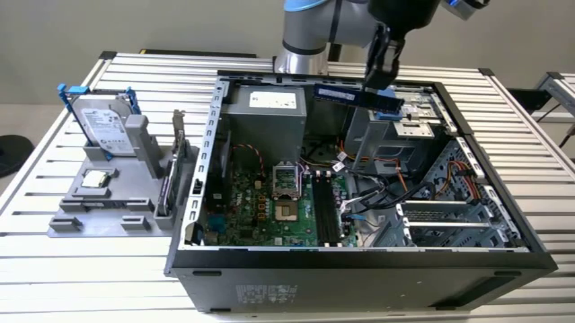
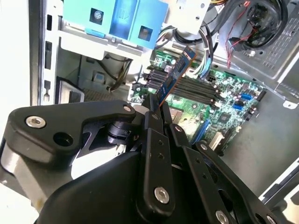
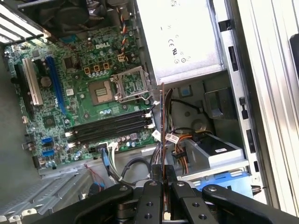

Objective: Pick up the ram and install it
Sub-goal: 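Insert the ram into the slot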

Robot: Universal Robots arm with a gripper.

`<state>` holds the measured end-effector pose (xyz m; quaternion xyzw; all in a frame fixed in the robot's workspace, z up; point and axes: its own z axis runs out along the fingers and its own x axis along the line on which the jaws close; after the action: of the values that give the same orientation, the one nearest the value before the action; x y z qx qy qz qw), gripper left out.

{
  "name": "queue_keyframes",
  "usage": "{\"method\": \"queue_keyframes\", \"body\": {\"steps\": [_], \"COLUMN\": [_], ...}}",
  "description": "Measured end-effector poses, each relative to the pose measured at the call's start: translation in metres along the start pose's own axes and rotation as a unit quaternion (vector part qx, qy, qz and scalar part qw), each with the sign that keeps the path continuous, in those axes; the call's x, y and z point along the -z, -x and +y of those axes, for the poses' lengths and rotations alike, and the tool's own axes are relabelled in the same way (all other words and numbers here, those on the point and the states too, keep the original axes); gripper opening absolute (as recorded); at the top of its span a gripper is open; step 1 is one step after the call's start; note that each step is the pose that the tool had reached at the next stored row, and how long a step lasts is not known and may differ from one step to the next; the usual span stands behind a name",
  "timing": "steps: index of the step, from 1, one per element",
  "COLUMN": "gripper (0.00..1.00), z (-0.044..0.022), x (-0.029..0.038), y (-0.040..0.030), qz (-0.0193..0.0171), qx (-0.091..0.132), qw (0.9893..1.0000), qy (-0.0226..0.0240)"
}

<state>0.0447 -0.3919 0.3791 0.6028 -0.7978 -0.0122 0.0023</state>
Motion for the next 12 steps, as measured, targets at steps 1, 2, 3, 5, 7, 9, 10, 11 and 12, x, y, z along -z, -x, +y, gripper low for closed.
{"method": "queue_keyframes", "body": {"steps": [1, 2, 3, 5, 7, 9, 10, 11, 12], "gripper": [0.0, 0.0, 0.0, 0.0, 0.0, 0.0, 0.0, 0.0, 0.0], "z": [0.0, 0.0, 0.0, -0.0001, -0.0001, -0.0001, -0.0001, -0.0001, -0.0002], "x": [-0.0001, -0.0001, -0.0002, -0.0003, -0.0003, -0.0004, -0.0004, -0.0005, -0.0005], "y": [0.0, 0.0, 0.0, 0.0, 0.0, 0.0, 0.0, 0.0, 0.0], "qz": [-0.0001, -0.0002, -0.0003, -0.0005, -0.0006, -0.0008, -0.0008, -0.0009, -0.0009], "qx": [-0.004, -0.008, -0.013, -0.021, -0.028, -0.034, -0.037, -0.04, -0.043], "qw": [1.0, 1.0, 0.9999, 0.9998, 0.9996, 0.9994, 0.9993, 0.9992, 0.9991], "qy": [-0.0001, -0.0001, -0.0002, -0.0002, -0.0003, -0.0004, -0.0004, -0.0005, -0.0005]}}
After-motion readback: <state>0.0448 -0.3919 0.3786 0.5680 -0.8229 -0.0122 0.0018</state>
